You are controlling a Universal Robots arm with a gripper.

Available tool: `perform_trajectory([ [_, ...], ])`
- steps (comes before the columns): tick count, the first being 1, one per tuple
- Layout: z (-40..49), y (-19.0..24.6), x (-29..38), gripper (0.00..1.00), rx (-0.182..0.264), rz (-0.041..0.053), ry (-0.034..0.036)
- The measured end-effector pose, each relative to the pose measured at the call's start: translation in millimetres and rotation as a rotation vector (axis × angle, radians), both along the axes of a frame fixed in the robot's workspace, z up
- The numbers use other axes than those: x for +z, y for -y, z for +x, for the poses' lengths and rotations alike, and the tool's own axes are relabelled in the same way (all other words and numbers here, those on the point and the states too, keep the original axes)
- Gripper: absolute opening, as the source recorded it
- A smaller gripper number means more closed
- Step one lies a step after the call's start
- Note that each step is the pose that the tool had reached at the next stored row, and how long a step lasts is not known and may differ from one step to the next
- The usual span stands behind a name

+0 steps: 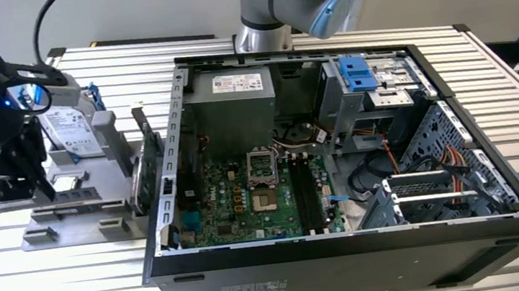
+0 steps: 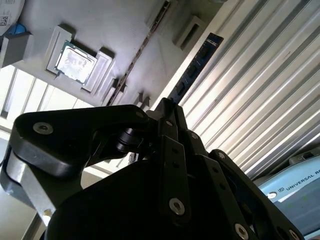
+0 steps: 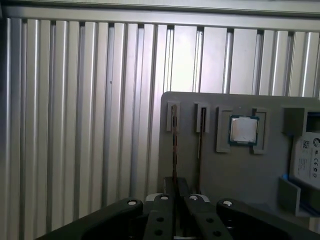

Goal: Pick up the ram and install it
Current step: 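Pick up the ram and move it above insertion slot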

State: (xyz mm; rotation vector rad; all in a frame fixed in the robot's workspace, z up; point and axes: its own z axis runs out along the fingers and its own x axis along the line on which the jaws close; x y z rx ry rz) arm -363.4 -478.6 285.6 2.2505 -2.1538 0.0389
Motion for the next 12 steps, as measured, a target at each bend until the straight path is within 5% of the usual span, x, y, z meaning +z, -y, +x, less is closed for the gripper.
perform_trajectory([
  [12,0.0,0.0,9.1,0.0,-0.019,0.0025,-0.0001],
])
